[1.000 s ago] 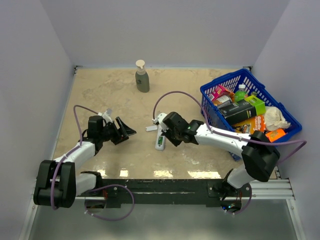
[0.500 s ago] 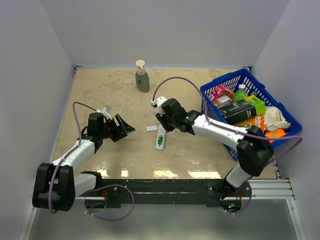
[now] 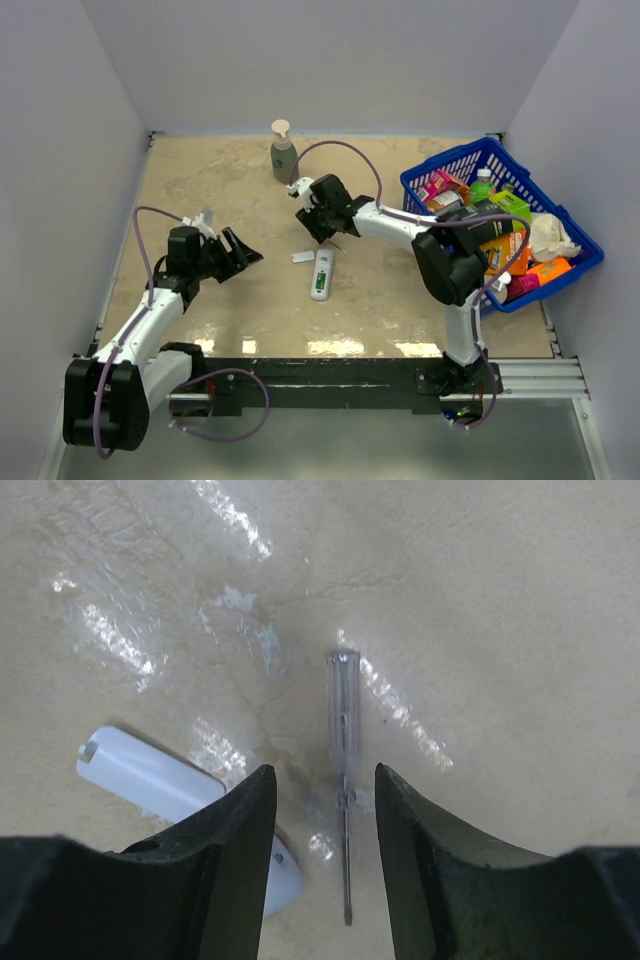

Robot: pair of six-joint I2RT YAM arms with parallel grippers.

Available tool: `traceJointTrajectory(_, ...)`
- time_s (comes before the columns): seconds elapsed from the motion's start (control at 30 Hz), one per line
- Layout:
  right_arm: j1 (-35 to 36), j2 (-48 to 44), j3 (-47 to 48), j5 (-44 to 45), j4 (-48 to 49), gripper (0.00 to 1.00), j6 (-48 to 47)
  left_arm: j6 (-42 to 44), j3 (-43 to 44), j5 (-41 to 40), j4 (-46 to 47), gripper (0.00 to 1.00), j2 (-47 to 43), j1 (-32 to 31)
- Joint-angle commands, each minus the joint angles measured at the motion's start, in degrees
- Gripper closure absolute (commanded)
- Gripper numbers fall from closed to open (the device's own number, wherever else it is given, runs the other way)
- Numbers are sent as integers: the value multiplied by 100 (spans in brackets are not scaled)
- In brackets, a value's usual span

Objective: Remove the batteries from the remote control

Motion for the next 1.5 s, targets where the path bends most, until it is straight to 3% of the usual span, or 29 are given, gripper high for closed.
traceJointTrajectory(0.0, -54, 277, 490, -403, 388, 53, -159, 25, -11, 66, -42, 28, -234, 49)
traceJointTrajectory(0.2, -63, 725, 754, -17, 502, 54, -106, -2, 147, 110, -279, 28, -445, 49)
traceJointTrajectory(0.3, -81, 831, 719, -43, 582, 60, -89, -2, 164, 102, -323, 28, -577, 49)
traceJointTrajectory(0.43, -90, 752, 693, -95, 626, 94, 78, 112, 156, 66, -297, 28, -621, 49)
traceJointTrajectory(0.53, -81, 419, 623, -235, 669, 99, 262, 235, 155, 311, -69, 28, -569, 49)
traceJointTrajectory(0.83, -72, -1267, -88, -807, 1319, 100, 1281, 262, 348, 1392, 1003, 29, -446, 40)
traceJointTrajectory(1.03, -54, -2270, -1185, -1510, 2566, 100, 2493, 297, 743, 1797, 1381, 32, -226, -39)
traceJointTrajectory(1.23, 60, -3167, -2258, -1967, 4454, 100, 3567, 131, 990, 1920, 1996, 34, -68, -792)
traceJointTrajectory(1.47, 297, -3677, -2805, -1950, 5273, 100, 4050, -45, 1017, 1746, 2444, 34, 29, -1392)
